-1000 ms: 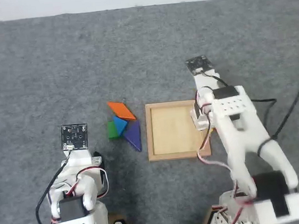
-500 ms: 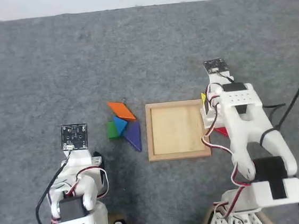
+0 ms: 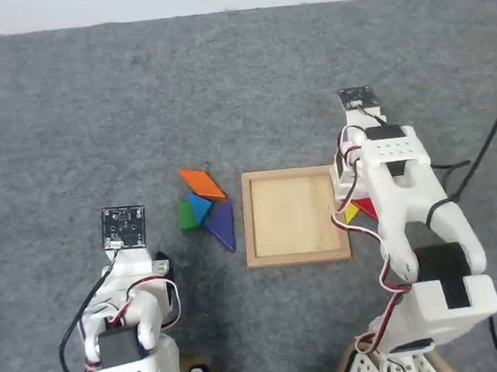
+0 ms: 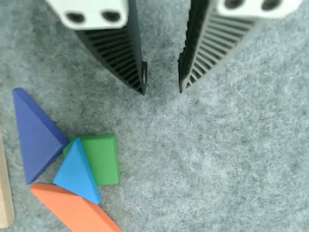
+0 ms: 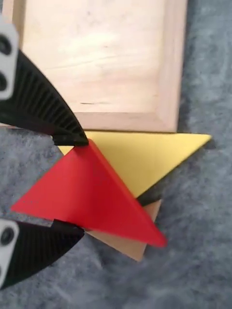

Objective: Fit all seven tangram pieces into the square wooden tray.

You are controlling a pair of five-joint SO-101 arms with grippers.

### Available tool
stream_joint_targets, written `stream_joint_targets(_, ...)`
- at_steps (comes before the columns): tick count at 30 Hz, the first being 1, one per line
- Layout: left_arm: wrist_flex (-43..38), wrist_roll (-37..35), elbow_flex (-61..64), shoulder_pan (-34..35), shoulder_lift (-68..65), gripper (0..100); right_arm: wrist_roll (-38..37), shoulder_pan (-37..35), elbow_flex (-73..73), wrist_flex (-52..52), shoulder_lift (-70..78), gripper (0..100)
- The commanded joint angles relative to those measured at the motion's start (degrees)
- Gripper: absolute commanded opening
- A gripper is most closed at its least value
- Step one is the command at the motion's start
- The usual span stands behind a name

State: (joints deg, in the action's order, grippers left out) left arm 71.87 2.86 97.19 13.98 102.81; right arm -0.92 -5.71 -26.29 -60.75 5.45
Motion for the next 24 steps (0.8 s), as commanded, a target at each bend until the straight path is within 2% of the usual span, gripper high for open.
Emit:
stream_joint_targets(1, 0.35, -0.62, -0.66, 0.00, 1.32, 10, 1.05, 0.48, 0.70, 0.40, -4.18, 27.3)
stream_joint_targets(6, 0.35, -0.62, -0.66, 0.00, 1.32, 10, 1.05, 0.31, 0.97, -1.63, -9.63, 27.3)
stream_joint_targets(11, 0.35, -0.62, -0.66, 0.00, 1.32, 10, 1.05, -3.38, 0.62, -1.63, -11.21, 27.3)
stream_joint_targets(19, 0.35, -0.62, -0.66, 0.00, 1.32, 10, 0.62, -3.74, 0.97, -1.36, -2.15, 27.4)
stream_joint_targets(24, 0.35, -0.62, -0.66, 0.00, 1.32, 10, 0.53, -0.31, 0.62, -2.68, -0.22, 27.4)
